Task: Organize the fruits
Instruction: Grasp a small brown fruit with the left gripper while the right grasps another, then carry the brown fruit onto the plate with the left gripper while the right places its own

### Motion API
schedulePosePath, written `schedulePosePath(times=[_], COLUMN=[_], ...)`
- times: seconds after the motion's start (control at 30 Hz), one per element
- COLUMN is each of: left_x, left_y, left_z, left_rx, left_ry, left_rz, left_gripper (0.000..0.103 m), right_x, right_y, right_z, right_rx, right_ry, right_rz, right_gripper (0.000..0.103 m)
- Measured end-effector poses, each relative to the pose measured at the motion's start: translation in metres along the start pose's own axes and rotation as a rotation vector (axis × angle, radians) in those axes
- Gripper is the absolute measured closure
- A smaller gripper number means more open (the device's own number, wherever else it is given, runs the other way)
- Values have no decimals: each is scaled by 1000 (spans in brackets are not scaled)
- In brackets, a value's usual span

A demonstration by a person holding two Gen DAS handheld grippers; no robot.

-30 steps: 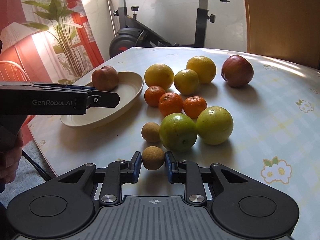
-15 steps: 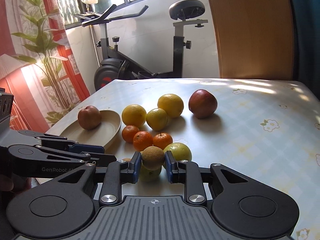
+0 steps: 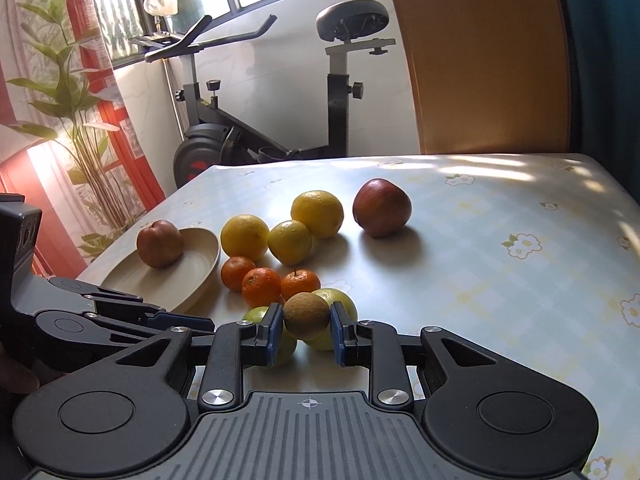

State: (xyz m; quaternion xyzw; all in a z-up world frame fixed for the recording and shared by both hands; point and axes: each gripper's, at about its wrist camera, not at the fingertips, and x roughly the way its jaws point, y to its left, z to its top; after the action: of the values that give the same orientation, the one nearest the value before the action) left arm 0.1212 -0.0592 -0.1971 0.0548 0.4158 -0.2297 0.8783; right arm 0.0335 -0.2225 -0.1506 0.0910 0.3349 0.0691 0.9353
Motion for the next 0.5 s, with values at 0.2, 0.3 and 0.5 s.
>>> schedulePosePath(times=[0.2, 0.3, 0.5], left_x=[5, 5, 3], left_y=[-1, -1, -1], left_z=[0, 0, -2], left_rx=[2, -4, -1], left_ry=[5, 2, -4], left_rz=[0, -1, -4], left_gripper=[75, 75, 76], right_x=[1, 2, 2], right_y=[-1, 0, -1], right_z=[0, 0, -1], right_rx=[4, 5, 7], right_ry=[2, 4, 5], right_rz=[0, -4, -2], right_gripper=[80, 80, 80])
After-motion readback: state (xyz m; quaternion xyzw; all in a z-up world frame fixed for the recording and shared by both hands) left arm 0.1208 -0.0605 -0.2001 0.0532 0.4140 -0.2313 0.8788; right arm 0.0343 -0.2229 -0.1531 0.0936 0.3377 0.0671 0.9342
